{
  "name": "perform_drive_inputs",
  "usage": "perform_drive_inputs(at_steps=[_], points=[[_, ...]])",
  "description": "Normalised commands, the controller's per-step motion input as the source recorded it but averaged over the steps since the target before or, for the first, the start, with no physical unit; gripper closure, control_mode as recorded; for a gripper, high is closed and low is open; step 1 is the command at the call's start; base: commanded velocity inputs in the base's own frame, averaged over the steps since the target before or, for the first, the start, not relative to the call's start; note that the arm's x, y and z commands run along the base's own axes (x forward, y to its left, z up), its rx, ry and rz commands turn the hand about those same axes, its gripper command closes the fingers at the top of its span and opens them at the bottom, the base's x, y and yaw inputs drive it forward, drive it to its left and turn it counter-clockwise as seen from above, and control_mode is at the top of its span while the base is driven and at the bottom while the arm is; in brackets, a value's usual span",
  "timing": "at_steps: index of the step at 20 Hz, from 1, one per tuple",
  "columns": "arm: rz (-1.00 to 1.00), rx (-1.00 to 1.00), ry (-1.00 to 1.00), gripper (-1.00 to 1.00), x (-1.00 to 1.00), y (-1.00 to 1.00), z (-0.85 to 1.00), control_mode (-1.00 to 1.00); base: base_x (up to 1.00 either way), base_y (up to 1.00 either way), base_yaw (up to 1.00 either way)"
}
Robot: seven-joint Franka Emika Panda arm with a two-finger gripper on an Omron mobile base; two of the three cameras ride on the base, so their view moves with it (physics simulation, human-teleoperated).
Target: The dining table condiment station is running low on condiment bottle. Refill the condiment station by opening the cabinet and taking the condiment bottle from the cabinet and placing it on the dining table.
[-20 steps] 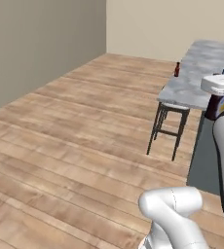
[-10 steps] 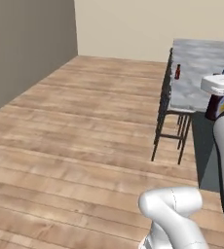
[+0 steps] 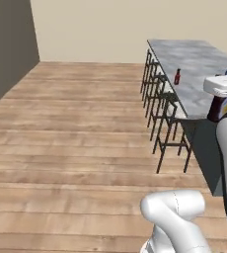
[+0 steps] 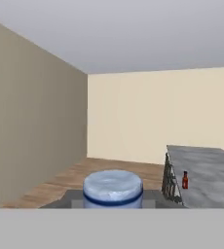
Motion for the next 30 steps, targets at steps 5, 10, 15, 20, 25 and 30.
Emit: perform_drive_inputs(at_steps=[5, 10, 15, 20, 25, 30], points=[[0.0, 0.0, 0.0, 1.0, 0.0, 0.0, 0.0, 1.0, 1.0, 1.0, -0.46], [0.0, 0.0, 0.0, 1.0, 0.0, 0.0, 0.0, 1.0, 1.0, 1.0, -0.47], [0.0, 0.0, 0.0, 1.0, 0.0, 0.0, 0.0, 1.0, 0.89, 0.9, -0.47], [0.0, 0.0, 0.0, 1.0, 0.0, 0.0, 0.0, 1.0, 0.8, 0.78, -0.49], [0.0, 0.0, 0.0, 1.0, 0.0, 0.0, 0.0, 1.0, 0.81, 0.64, -0.52], [0.0, 0.0, 0.0, 1.0, 0.0, 0.0, 0.0, 1.0, 0.88, 0.69, -0.55]])
